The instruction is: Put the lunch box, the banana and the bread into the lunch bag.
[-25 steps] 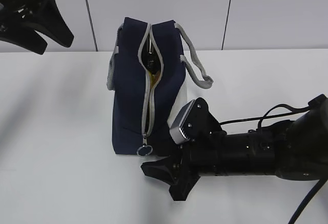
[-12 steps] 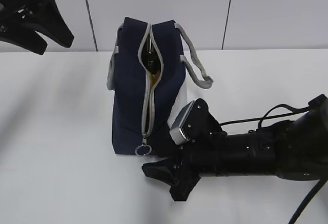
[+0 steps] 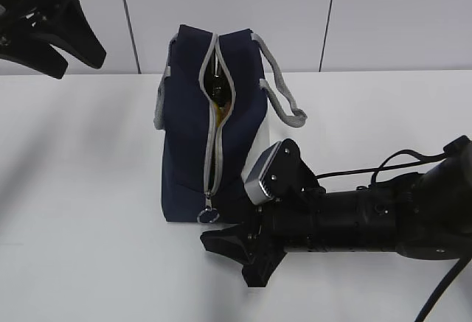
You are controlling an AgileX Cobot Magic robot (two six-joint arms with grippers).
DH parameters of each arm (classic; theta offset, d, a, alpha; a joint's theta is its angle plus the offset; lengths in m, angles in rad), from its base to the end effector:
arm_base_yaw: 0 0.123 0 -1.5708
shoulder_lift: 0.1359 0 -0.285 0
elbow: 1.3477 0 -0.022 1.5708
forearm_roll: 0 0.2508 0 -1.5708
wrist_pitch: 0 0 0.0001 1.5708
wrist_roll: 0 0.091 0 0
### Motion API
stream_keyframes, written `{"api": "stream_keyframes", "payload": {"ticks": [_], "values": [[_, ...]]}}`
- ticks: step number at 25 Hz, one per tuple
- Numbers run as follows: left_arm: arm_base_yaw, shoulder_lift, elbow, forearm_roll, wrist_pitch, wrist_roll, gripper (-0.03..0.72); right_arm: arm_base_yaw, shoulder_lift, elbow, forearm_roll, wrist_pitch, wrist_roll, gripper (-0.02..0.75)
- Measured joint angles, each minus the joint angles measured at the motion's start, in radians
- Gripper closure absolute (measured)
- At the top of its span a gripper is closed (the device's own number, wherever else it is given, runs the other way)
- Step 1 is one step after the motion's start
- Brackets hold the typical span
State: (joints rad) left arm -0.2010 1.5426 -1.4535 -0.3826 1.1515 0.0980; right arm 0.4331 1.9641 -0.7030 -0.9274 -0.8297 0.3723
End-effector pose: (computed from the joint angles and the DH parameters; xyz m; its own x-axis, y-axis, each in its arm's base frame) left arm 0.3057 -0.0940 0.3507 -0.9035 0.1224 -0.4107 0.2742 0.9015 -0.3348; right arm 0.2698 0.1838 0.1050 -0.1988 -0.4058 -0.8921 -0.9117 0.4106 0.0164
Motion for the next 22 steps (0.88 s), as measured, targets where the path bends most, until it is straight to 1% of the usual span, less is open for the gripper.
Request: {"api": "stream_keyframes", "payload": {"ticks": [22], "values": [[0.0, 0.0, 0.0, 0.0, 0.0, 0.0, 0.254, 0.0, 0.053, -0.048, 0.015, -0.037, 0.001, 0.347]]}}
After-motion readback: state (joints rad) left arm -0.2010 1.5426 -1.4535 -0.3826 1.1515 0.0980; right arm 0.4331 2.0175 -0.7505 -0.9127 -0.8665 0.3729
